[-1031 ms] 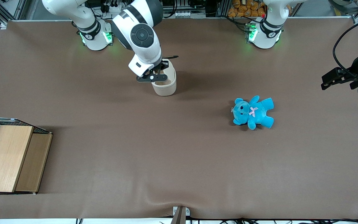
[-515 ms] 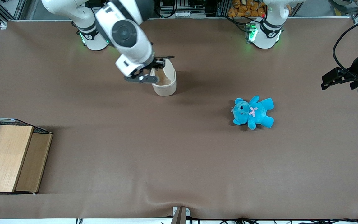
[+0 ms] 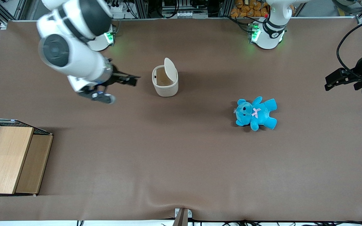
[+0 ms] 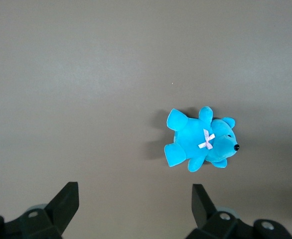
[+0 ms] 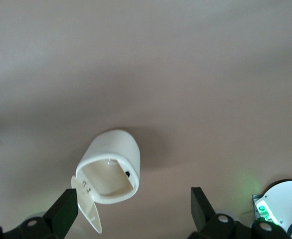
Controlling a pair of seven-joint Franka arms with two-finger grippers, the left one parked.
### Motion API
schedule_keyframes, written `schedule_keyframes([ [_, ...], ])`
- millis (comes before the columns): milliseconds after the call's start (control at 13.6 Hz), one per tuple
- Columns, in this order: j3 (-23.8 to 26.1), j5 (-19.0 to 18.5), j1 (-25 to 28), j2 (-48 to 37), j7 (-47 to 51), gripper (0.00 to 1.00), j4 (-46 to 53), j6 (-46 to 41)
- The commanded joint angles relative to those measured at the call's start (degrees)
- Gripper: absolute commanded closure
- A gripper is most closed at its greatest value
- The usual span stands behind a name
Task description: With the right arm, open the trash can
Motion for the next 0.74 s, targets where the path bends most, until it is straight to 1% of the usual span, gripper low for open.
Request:
schedule_keyframes([
  [0,1.0,0.6,-5.6,0.1,-4.8,0.00,2.0,-3.7],
  [147,0.9,0.1,-9.3,0.1,-9.4,0.00,3.1,-4.6],
  [294,0.9,-2.4,-12.0,-0.2,-14.3,0.00,3.7,-5.3],
  [515,0.9,-7.7,-14.9,-0.2,-20.5,0.00,5.6,-6.0],
  [663,0.8,-8.4,-17.7,-0.3,-24.7,0.00,5.6,-7.5],
])
